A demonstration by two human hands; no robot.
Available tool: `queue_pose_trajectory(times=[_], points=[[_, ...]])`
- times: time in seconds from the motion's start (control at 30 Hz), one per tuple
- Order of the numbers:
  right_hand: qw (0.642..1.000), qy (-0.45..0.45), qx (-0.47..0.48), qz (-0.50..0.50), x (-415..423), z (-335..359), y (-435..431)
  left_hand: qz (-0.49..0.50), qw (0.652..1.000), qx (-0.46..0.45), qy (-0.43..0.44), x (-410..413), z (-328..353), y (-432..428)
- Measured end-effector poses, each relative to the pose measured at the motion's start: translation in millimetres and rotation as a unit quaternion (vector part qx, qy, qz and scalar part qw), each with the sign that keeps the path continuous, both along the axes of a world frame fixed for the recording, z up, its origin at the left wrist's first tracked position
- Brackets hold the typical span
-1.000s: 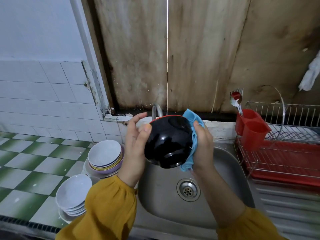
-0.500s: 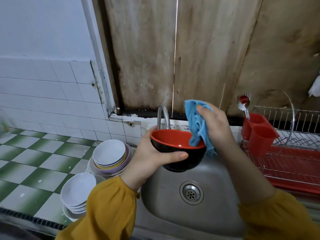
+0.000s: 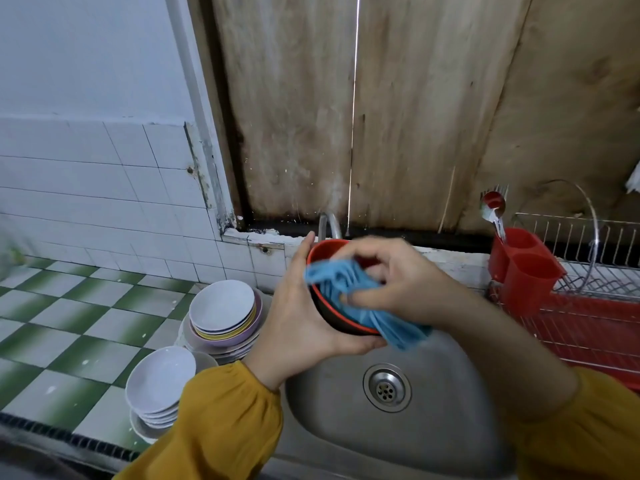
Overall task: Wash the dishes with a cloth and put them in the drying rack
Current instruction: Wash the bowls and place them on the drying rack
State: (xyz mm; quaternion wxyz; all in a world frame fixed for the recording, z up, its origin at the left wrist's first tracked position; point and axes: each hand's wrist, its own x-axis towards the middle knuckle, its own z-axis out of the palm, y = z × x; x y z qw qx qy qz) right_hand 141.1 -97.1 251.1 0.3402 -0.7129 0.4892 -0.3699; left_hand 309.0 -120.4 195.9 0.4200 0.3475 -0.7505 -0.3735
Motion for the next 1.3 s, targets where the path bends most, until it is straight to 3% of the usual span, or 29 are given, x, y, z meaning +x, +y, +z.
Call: queue_pose_trajectory(times=[0.07,0.13,0.23,0.33,0.4,0.47,0.5,0.57,0.63,0.73,0.8,0.9,0.93,1.0,1.07,1.1,1.17,1.27,1.3], points=[[0.968,-0.004,-0.155,-0.196,2.0,-5.2,-7.1,-0.005,1.000,-0.026,0.003,-4.9,1.8,2.5],[0.941,-0.031,-0.198,-0.273,10.6,-9.0,-7.6,-0.015,0.999,-0.048,-0.008,-10.6,6.1,2.5],[0.981,-0.080,-0.118,-0.130,21.8,-10.0,-1.6,-0.024,0.998,-0.062,-0.005,-9.0,8.1,-6.9],[0.998,-0.013,-0.055,0.038,13.2,-0.5,4.3,-0.018,0.998,-0.064,-0.003,2.1,8.6,-14.6],[0.990,0.045,-0.131,-0.010,4.8,3.9,0.4,-0.019,0.998,-0.060,0.007,3.7,9.1,-13.0],[0.947,0.059,-0.280,-0.149,5.6,0.6,-7.3,-0.021,0.997,-0.067,0.026,-2.9,8.5,-11.3],[0.930,0.045,-0.311,-0.193,10.9,-2.7,-10.9,-0.021,0.997,-0.075,0.025,-6.9,7.2,-11.4],[0.951,0.001,-0.257,-0.172,21.9,-6.4,-13.9,-0.024,0.996,-0.077,0.033,-8.3,5.5,-14.1],[0.989,-0.007,-0.149,-0.014,23.2,0.3,-10.6,-0.020,0.997,-0.065,0.039,0.3,3.2,-20.4],[0.981,0.130,-0.045,0.136,2.3,15.6,-8.4,-0.041,0.996,-0.077,-0.001,10.6,0.6,-24.2],[0.965,0.222,-0.133,0.048,-8.8,16.2,-15.6,-0.041,0.997,-0.072,0.002,7.7,-1.8,-19.8],[0.951,0.119,-0.237,-0.160,-3.3,2.9,-23.2,-0.035,0.996,-0.082,0.004,-1.1,-5.4,-15.3],[0.950,0.094,-0.247,-0.163,2.6,-1.6,-21.7,-0.041,0.996,-0.085,-0.001,-2.7,-5.8,-15.0],[0.957,0.169,-0.237,-0.020,7.7,-11.9,-18.1,-0.049,0.993,-0.104,-0.031,-3.3,-5.3,-16.4],[0.944,0.278,-0.114,0.135,3.9,-7.7,-9.2,-0.048,0.989,-0.123,-0.063,-1.4,-6.8,-19.3],[0.932,0.317,-0.065,0.165,-3.8,-2.9,-10.0,-0.050,0.989,-0.121,-0.065,-0.4,-8.1,-20.7],[0.940,0.310,-0.071,0.120,-20.2,1.2,-16.2,-0.049,0.991,-0.110,-0.053,-1.2,-12.6,-21.0],[0.950,0.210,-0.222,-0.069,-24.1,-6.1,-21.8,-0.032,0.991,-0.120,-0.039,-10.9,-14.8,-14.3],[0.951,0.175,-0.241,-0.086,-19.7,-12.2,-20.1,-0.030,0.991,-0.125,-0.038,-14.8,-15.0,-12.5]])
